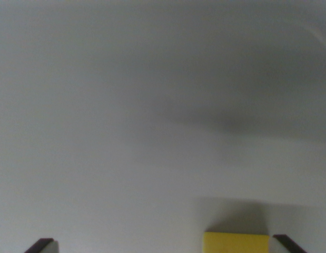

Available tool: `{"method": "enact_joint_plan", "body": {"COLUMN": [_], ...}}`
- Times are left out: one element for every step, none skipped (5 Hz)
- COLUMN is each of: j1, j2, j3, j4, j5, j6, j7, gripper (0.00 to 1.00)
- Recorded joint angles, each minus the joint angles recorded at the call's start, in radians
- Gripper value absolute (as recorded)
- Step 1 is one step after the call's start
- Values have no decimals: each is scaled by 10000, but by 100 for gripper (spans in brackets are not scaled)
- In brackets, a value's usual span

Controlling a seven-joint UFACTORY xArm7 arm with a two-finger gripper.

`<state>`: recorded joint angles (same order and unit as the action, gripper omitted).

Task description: Pick yellow cube

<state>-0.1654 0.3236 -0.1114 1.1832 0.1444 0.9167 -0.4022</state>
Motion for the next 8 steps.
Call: {"method": "enact_joint_plan", "body": {"j1": [-102, -102, -201, -201, -288, -288, -362, -362], "j2": [210, 210, 412, 412, 591, 591, 742, 742], "j3": [-60, -60, -118, -118, -169, -169, -213, -213], "j4": [-207, -207, -406, -406, -583, -583, -732, -732], "j5": [80, 80, 157, 157, 225, 225, 283, 283], "j6": [-372, -372, -730, -730, -1048, -1048, -1315, -1315], "j7": [-238, -238, -467, -467, -670, -670, -841, -841], "gripper": [0, 0, 0, 0, 0, 0, 0, 0]}}
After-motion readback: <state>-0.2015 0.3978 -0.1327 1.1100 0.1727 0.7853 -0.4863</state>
